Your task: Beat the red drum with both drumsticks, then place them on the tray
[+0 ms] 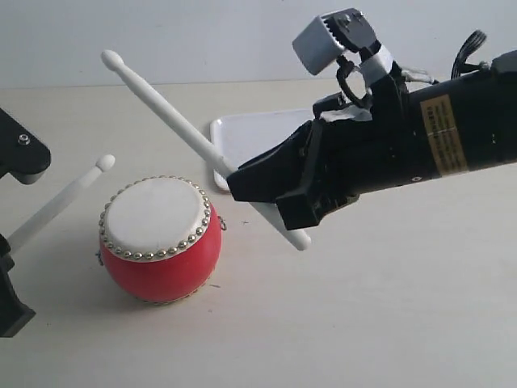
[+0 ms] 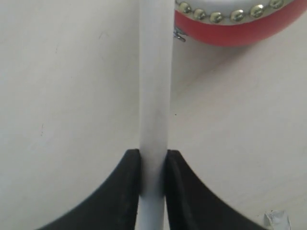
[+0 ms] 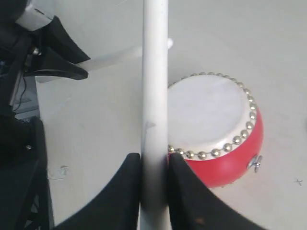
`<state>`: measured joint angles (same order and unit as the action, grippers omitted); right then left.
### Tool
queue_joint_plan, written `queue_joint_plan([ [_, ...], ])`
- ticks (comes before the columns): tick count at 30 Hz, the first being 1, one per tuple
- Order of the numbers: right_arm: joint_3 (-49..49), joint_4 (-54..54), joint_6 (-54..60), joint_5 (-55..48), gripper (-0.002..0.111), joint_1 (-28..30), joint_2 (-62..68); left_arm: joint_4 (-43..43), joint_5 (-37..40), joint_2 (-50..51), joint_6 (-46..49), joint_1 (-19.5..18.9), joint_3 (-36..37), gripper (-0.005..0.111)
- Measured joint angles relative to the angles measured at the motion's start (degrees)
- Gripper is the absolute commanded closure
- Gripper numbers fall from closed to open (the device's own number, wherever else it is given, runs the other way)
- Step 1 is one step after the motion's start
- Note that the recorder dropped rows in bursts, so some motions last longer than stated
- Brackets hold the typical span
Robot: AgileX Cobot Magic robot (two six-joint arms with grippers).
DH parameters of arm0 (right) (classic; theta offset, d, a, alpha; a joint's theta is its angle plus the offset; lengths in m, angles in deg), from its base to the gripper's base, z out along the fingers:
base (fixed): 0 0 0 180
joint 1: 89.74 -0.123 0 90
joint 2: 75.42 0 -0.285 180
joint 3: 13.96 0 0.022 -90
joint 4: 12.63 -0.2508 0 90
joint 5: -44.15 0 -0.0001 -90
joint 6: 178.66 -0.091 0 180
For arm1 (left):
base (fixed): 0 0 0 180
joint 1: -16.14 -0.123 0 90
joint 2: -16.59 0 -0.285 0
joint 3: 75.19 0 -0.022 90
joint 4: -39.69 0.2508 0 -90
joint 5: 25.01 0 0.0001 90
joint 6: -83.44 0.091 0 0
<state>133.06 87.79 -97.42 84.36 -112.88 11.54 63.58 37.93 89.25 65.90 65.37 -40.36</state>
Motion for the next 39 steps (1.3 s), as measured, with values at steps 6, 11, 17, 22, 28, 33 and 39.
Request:
queue_joint_plan([
  [6,1.3,0.0,0.0,-0.4,0.108,0.0,-2.8,0.0,-1.6,0.0,0.0,0.0,0.0,0.107],
  [11,4.7,0.0,-1.2,-0.3,0.108,0.0,-7.4,-0.5,-5.5,0.0,0.0,0.0,0.0,0.107],
  [17,9.9,0.0,-1.9,1.7,0.108,0.0,-8.5,-0.6,-6.4,0.0,-0.1,0.0,0.0,0.107],
  [22,15.3,0.0,-3.2,2.3,0.108,0.0,-7.9,-0.6,-6.4,0.0,-0.1,0.0,0.0,0.107],
  [28,18.8,-0.4,-5.0,4.9,0.108,0.2,-5.2,-0.7,-6.4,0.0,-0.1,0.0,0.0,0.107],
  [33,14.9,-0.4,-5.2,6.7,0.108,0.2,-1.6,-0.7,-6.4,0.0,-0.2,0.0,0.0,0.107],
  [39,4.8,-0.1,-3.0,4.5,0.108,0.2,2.3,-0.5,-6.4,0.0,-0.2,0.0,0.0,0.107],
])
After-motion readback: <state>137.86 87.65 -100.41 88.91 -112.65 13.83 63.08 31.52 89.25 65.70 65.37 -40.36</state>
